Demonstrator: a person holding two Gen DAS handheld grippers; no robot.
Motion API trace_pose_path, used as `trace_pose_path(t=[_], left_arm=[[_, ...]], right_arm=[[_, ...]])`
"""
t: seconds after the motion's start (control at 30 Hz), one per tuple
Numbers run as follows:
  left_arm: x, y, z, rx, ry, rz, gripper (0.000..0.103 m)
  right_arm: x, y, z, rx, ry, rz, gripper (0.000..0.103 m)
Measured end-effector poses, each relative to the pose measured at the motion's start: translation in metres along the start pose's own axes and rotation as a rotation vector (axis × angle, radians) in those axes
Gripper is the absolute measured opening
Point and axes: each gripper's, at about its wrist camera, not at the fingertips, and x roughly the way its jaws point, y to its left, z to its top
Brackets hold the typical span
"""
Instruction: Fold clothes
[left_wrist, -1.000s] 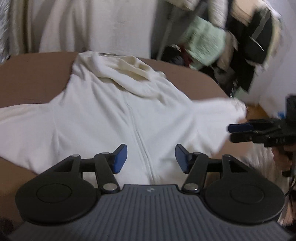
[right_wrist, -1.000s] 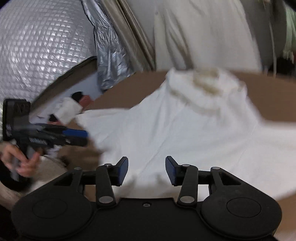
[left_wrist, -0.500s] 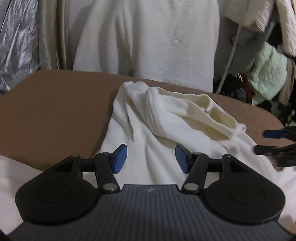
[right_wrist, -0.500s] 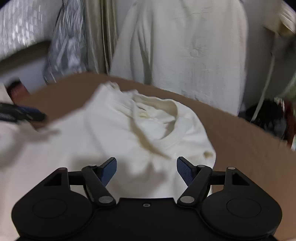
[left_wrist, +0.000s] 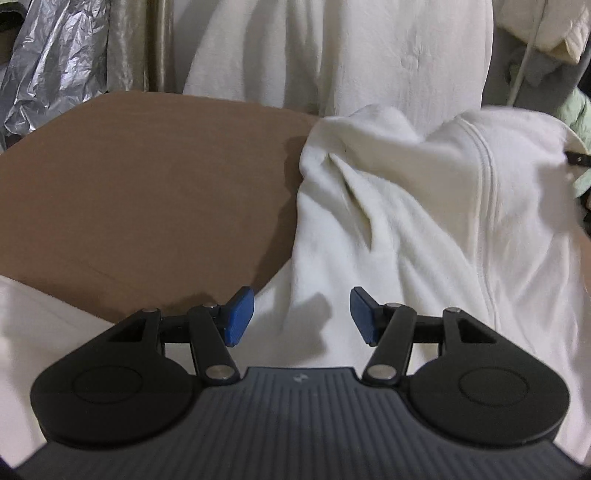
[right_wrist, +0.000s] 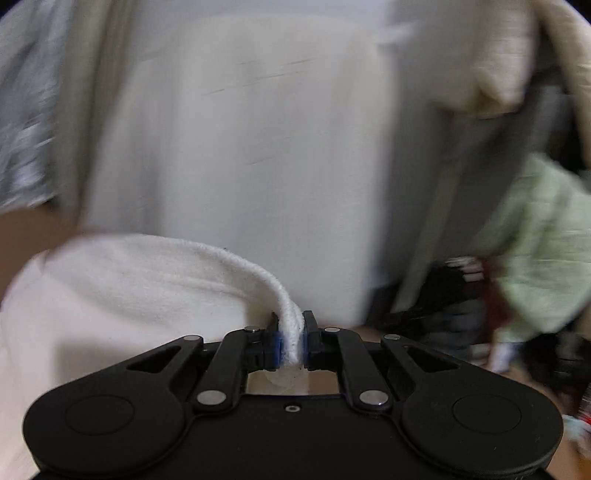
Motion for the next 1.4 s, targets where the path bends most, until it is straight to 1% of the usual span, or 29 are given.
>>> trace_pose_path(t=[0.03,0.1,0.17,0.2,0.27,0.3,0.33,0.4,0.43,0.53,0.6,0.67,0.73,0.77,0.8,0.87,0.9,0.93,1.0,1.03,1.07,1.1,1.13,1.17,1.2,1.23,1.3,1.33,1.4], left_arm=[[-0.001,-0.001,0.001,0.004,-0.009,-0.004,0.057],[0.0,-0.006,0.0,0.031,-0.02,-0.012,0.057],[0.004,-0.009,0.001,0.065,-0.019,-0.009,0.057],[0.006,-0.011,0.001,0.083,-0.016,-0.005,0.057],[0.012,-0.01,0.008,0.109,-0.005,0.002,0.057],[0.016,-0.008,0.013,0.115,0.001,0.004,0.057],[0.02,-0.004,0.021,0.106,0.002,-0.001,0.058],[0.035,0.007,0.045,0.073,0.002,-0.029,0.064],[0.043,0.012,0.059,0.057,0.003,-0.043,0.065],[0.082,0.024,0.095,0.002,0.035,-0.088,0.071],[0.111,0.03,0.118,-0.034,0.057,-0.113,0.071],[0.134,0.025,0.132,-0.045,0.031,-0.099,0.071],[0.147,0.005,0.14,0.057,-0.038,-0.041,0.071],[0.154,-0.005,0.145,0.092,-0.05,-0.03,0.072],[0.163,-0.012,0.148,0.097,-0.041,-0.041,0.075],[0.188,-0.022,0.154,0.085,0.04,-0.083,0.082],[0.202,-0.026,0.156,0.085,0.091,-0.089,0.082],[0.214,-0.033,0.155,0.096,0.135,-0.057,0.082],[0.227,-0.044,0.149,0.108,0.165,0.04,0.088],[0.231,-0.049,0.147,0.115,0.174,0.071,0.087],[0.231,-0.051,0.144,0.129,0.166,0.053,0.079],[0.23,-0.053,0.142,0.139,0.163,0.032,0.049],[0.226,-0.055,0.145,0.138,0.171,0.0,0.026],[0.221,-0.057,0.148,0.13,0.169,-0.021,0.005],[0.208,-0.058,0.153,0.104,0.137,-0.012,0.005],[0.194,-0.06,0.159,0.093,0.095,0.002,0.005],[0.157,-0.063,0.175,0.158,-0.054,0.055,0.004],[0.14,-0.063,0.183,0.178,-0.125,0.081,0.004],[0.111,-0.053,0.196,0.143,-0.241,0.13,0.004]], right_arm=[[0.006,-0.018,0.008,0.024,0.012,-0.038,0.011],[0.026,-0.049,0.016,0.069,0.09,-0.073,0.011],[0.049,-0.067,0.006,0.113,0.187,-0.093,0.012],[0.062,-0.074,-0.001,0.144,0.245,-0.082,0.013],[0.087,-0.087,-0.021,0.238,0.359,0.002,0.017],[0.092,-0.094,-0.033,0.301,0.367,0.047,0.025],[0.092,-0.1,-0.042,0.361,0.358,0.078,0.029],[0.086,-0.111,-0.06,0.489,0.322,0.142,0.059],[0.084,-0.114,-0.067,0.529,0.311,0.172,0.063],[0.08,-0.116,-0.084,0.574,0.3,0.261,0.065],[0.082,-0.117,-0.088,0.567,0.304,0.285,0.066],[0.09,-0.116,-0.091,0.547,0.314,0.3,0.068],[0.099,-0.114,-0.093,0.518,0.327,0.292,0.07],[0.102,-0.113,-0.094,0.503,0.332,0.284,0.07],[0.104,-0.113,-0.095,0.503,0.332,0.283,0.07],[0.109,-0.113,-0.099,0.544,0.336,0.297,0.072],[0.111,-0.113,-0.101,0.564,0.338,0.303,0.074],[0.113,-0.113,-0.104,0.59,0.344,0.319,0.074],[0.118,-0.112,-0.111,0.67,0.378,0.396,0.074],[0.12,-0.111,-0.115,0.716,0.399,0.445,0.074],[0.12,-0.109,-0.119,0.758,0.411,0.478,0.074],[0.119,-0.107,-0.121,0.78,0.4,0.479,0.07],[0.117,-0.105,-0.121,0.78,0.389,0.467,0.061],[0.117,-0.102,-0.118,0.76,0.384,0.455,0.03],[0.115,-0.098,-0.114,0.731,0.373,0.451,0.024],[0.109,-0.095,-0.107,0.698,0.332,0.453,0.024],[0.086,-0.087,-0.086,0.595,0.184,0.488,0.023],[0.074,-0.086,-0.076,0.554,0.1,0.541,0.023],[0.06,-0.086,-0.061,0.504,-0.017,0.613,0.022]])
